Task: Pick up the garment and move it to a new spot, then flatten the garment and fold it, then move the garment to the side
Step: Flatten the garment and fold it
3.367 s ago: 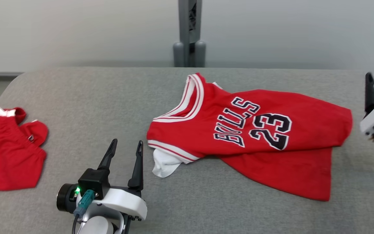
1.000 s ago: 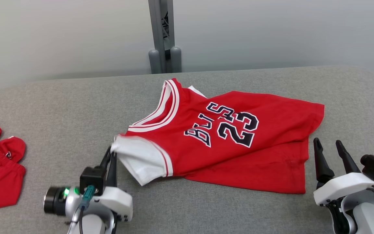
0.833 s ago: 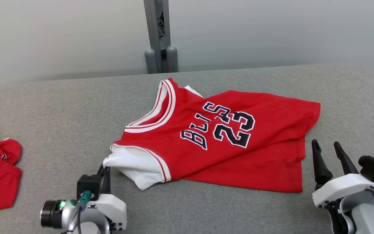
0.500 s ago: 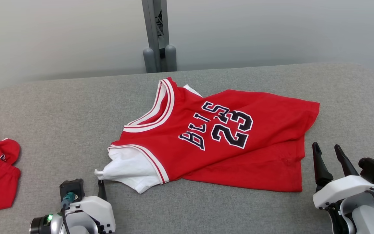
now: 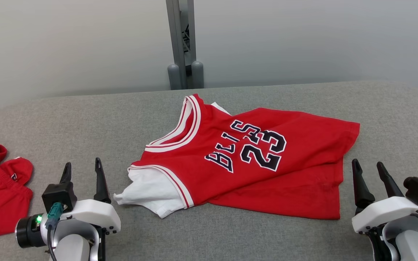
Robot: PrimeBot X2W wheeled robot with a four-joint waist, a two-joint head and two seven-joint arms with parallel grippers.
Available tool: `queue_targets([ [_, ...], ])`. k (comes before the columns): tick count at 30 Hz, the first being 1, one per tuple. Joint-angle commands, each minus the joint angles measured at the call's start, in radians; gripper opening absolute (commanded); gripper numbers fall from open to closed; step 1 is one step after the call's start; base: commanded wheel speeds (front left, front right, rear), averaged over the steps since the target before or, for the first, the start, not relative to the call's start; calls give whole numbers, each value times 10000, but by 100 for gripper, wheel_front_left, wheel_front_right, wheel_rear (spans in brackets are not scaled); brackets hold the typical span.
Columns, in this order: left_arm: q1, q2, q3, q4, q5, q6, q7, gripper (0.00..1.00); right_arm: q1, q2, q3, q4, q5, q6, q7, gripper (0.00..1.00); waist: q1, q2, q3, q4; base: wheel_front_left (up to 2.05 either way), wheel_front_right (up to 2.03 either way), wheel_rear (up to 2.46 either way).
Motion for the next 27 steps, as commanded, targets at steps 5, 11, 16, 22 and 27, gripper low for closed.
queue_targets([
  [5,891,-63,82,-1763,356,-483,-35,100,224,-70,-98,-98,-78,1,-11,100,0,0,1,-53,0,0,0],
  [11,1272,-109,-346,-1918,281,-690,-37,100,189,-79,401,223,207,1,123,100,0,0,73,55,0,0,0],
  [16,1119,-105,-733,-1848,150,-701,-38,100,-151,-283,903,598,590,1,502,100,0,0,276,281,0,0,0],
  [22,917,-110,-930,-1783,215,-747,-38,100,-521,-387,1320,1330,1053,1,771,100,0,0,550,572,0,0,0],
  [27,894,-113,-1041,-1739,236,-835,-38,100,-765,-412,1636,1889,1361,1,682,100,0,0,750,723,0,0,0],
])
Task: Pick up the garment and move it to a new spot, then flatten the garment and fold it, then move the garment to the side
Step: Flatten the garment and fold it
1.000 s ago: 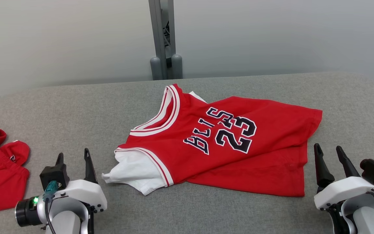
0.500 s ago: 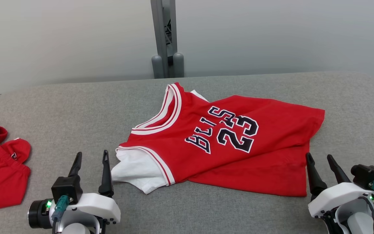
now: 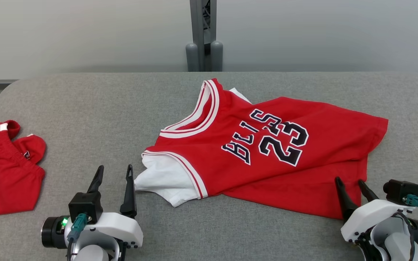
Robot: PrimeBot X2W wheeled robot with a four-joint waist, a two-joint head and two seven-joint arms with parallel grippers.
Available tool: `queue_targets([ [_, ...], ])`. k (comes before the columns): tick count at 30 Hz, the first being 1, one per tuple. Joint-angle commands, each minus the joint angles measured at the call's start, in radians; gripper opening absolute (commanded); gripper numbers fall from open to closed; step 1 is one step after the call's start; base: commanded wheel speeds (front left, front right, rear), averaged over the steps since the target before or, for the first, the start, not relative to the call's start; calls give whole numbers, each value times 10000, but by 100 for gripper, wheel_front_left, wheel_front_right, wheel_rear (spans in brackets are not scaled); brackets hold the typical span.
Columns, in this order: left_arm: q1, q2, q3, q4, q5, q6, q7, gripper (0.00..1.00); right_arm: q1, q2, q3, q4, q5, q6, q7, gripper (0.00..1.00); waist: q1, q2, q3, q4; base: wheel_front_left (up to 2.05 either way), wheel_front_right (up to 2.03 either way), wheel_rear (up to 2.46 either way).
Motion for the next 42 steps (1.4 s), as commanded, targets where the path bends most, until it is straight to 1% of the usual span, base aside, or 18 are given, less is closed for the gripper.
queue_targets([
  [1,-112,44,-7,21,70,-69,-38,100,-105,-65,48,118,105,1,-63,100,0,0,76,63,0,0,0],
  [6,-190,42,-51,-1,94,-117,-38,100,-327,-73,303,578,417,1,-190,100,0,0,204,139,0,0,0],
  [14,-312,41,-62,-6,165,-142,-38,100,-628,-126,713,945,885,1,-434,100,0,0,345,176,0,0,0],
  [15,-320,41,-61,3,164,-139,-38,100,-656,-124,779,963,961,1,-458,88,0,0,347,172,0,0,0],
  [16,-326,43,-65,11,162,-134,-39,100,-665,-132,848,982,1023,1,-472,66,0,0,348,168,0,0,0],
  [17,-326,43,-65,11,162,-134,-39,100,-665,-132,848,982,1023,1,-472,66,0,0,348,168,0,0,0],
  [18,-331,41,-66,21,150,-126,-39,100,-667,-148,906,1006,1085,1,-493,27,0,0,345,165,0,0,0],
  [19,-335,41,-69,35,135,-116,-39,100,-681,-170,962,1030,1148,1,-504,9,0,0,340,164,0,0,0],
  [20,-336,41,-76,45,117,-107,-39,100,-700,-196,1018,1046,1201,1,-516,0,0,0,330,163,0,0,0],
  [27,-241,41,-105,122,-8,-17,-39,100,-689,-398,1296,961,1470,1,-670,0,0,0,147,117,0,0,0],
  [34,-59,41,-98,294,-151,2,-39,100,-418,-723,1228,91,1626,1,-776,0,0,0,-173,-35,0,0,0],
  [37,-13,39,-135,539,-229,-127,-39,100,-237,-839,1036,-392,1565,1,-763,0,0,0,-285,-147,0,0,0],
  [42,-81,42,-454,1519,-86,-643,-39,100,11,-877,922,-727,1412,1,-765,0,0,0,-375,-287,0,0,0],
])
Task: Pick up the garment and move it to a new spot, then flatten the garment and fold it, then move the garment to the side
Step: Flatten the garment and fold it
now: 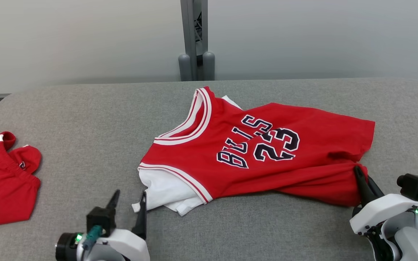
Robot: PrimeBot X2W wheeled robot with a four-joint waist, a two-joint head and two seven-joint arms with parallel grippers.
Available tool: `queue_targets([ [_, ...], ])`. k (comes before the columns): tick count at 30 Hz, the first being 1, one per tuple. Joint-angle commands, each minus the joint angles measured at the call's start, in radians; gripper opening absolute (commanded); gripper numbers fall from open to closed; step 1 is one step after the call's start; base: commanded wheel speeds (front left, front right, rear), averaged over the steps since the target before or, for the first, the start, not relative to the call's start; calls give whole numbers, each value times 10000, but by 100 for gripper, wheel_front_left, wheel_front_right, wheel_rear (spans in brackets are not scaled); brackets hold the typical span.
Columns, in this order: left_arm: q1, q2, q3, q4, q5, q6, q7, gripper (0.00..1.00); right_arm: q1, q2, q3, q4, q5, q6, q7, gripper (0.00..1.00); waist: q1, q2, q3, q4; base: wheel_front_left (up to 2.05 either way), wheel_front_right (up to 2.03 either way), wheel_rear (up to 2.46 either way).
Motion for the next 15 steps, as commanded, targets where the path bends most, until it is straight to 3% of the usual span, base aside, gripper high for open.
queue_targets([
  [1,-114,47,-178,346,195,-254,-37,100,100,-45,-29,-72,-99,1,-46,0,0,0,-27,-41,0,0,0],
  [8,-529,481,-1084,1430,1121,-960,-37,100,150,118,-4,-64,-236,1,-39,0,0,0,-9,-28,0,0,0],
  [15,-1014,764,-1705,2281,1663,-1199,-35,100,144,187,-24,32,-263,1,-40,0,0,0,15,-31,0,0,0],
])
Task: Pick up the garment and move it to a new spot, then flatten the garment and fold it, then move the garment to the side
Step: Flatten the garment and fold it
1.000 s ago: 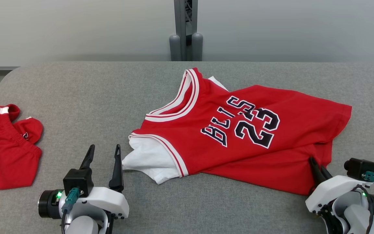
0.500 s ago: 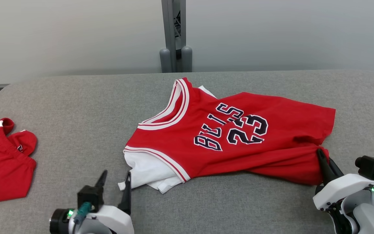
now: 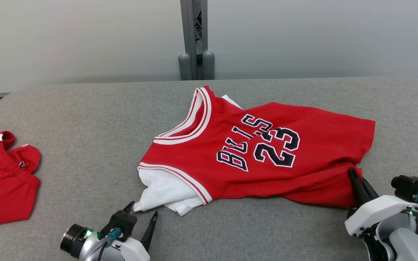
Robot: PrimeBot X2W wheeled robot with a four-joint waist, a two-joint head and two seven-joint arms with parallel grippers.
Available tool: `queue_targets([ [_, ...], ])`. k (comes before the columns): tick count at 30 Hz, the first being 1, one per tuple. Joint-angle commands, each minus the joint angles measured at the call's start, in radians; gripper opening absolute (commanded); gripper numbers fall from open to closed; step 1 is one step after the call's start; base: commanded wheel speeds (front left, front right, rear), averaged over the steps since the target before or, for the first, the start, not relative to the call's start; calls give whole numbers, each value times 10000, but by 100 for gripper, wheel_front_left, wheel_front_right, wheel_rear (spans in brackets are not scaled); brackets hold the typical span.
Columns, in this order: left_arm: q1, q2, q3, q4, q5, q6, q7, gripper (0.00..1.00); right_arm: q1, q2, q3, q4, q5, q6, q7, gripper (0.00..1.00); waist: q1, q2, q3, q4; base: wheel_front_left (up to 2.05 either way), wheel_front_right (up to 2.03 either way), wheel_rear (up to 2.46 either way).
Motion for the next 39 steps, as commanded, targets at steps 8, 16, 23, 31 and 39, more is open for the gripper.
queue_targets([
  [8,-665,60,-277,693,153,-72,-39,100,-12,-40,14,63,-48,1,-27,0,0,0,74,-152,0,0,0],
  [16,-992,-49,-250,1229,-148,-175,-39,100,-61,-77,-24,48,-33,1,-28,0,0,0,179,-182,0,0,0],
  [23,-948,-125,-283,1311,-599,-450,-39,6,33,-78,-22,93,6,1,-28,0,0,0,76,-69,0,0,0],
  [31,-498,-234,-465,1072,-1727,-608,-39,0,185,-77,72,208,48,1,-28,0,0,0,-275,55,0,0,0],
  [39,-29,434,-2806,-1054,-6802,-609,1366,0,119,-181,340,85,240,1,13,0,0,0,-640,61,0,0,0],
])
